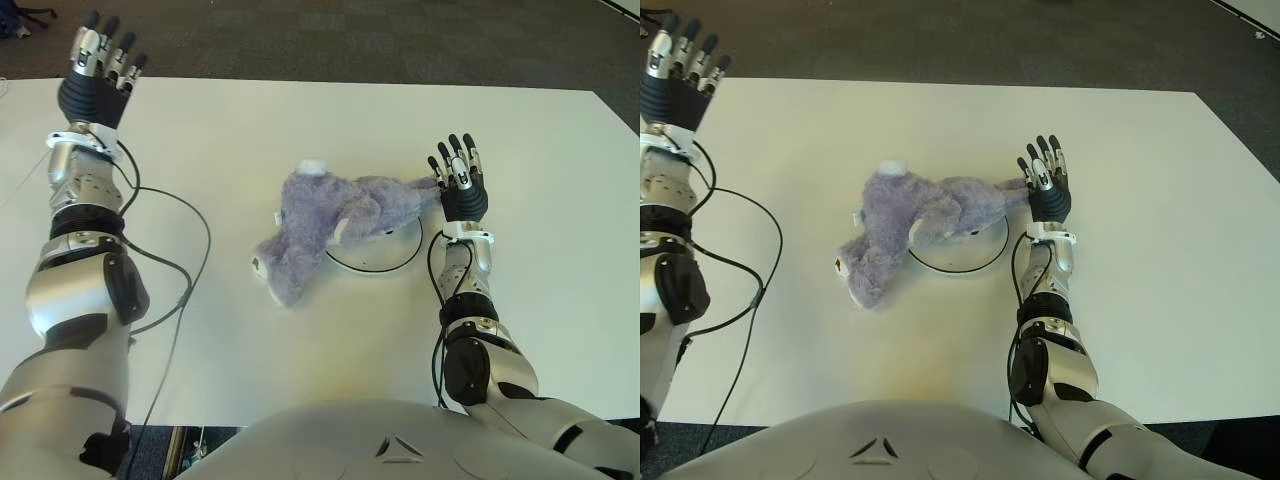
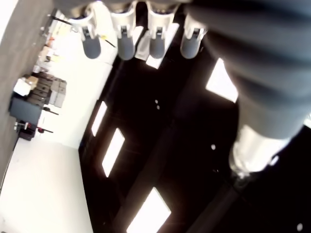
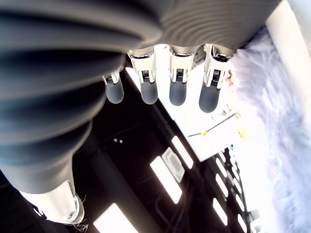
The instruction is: Put the doll into the plate.
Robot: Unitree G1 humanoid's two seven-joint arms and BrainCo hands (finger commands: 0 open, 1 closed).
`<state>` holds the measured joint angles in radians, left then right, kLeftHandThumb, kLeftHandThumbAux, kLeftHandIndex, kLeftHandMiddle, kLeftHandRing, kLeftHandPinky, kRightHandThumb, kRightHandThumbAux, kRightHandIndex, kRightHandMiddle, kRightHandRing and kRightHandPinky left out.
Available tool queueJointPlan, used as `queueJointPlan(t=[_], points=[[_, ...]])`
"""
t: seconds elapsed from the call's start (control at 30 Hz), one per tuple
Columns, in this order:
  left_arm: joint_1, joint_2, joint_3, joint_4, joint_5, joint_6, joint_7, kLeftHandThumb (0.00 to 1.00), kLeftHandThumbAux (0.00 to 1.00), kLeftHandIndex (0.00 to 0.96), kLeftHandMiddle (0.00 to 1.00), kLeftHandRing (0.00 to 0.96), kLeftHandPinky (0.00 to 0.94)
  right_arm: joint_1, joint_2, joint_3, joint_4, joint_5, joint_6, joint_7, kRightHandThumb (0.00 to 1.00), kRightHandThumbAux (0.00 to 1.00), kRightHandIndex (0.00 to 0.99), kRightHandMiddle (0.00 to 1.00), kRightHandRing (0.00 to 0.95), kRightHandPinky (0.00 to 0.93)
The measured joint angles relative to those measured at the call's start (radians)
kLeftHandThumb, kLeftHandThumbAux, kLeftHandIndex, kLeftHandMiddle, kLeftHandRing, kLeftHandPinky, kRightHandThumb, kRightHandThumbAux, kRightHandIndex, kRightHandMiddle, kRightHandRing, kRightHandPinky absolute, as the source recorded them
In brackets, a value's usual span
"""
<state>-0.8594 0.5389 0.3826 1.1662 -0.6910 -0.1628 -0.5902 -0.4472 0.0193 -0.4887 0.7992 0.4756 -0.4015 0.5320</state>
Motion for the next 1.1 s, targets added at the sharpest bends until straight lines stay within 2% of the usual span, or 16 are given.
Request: queueJointPlan(t=[0.27, 0.57, 0.83, 1.1], points=[[-0.006, -0.11, -0.025, 0.089, 0.096, 0.032, 0.171, 0.0, 0.65, 0.026, 0.025, 0.01, 0.008, -0.001, 0.0, 0.0, 0.0, 0.0, 0.0, 0.001, 0.24, 0.722, 0.043, 0.085, 0.078, 0.139], [0.006, -0.229, -0.076, 0.124, 0.213, 0.015, 0.304, 0.0, 0.647, 0.003, 0.002, 0.0, 0.0, -0.001, 0.0, 0.0, 0.0, 0.0, 0.0, 0.007, 0.215, 0.743, 0.044, 0.083, 0.074, 0.133], [0.093, -0.337, -0.119, 0.131, 0.307, -0.104, 0.353, 0.0, 0.647, 0.0, 0.0, 0.0, 0.0, -0.001, -0.001, 0.0, 0.0, 0.0, 0.0, 0.007, 0.158, 0.754, 0.054, 0.086, 0.071, 0.117], [0.177, -0.395, -0.154, 0.119, 0.386, -0.309, 0.387, 0.0, 0.573, 0.0, 0.0, 0.0, 0.0, 0.0, -0.001, 0.0, 0.0, 0.0, 0.0, 0.008, 0.106, 0.707, 0.064, 0.097, 0.092, 0.148]])
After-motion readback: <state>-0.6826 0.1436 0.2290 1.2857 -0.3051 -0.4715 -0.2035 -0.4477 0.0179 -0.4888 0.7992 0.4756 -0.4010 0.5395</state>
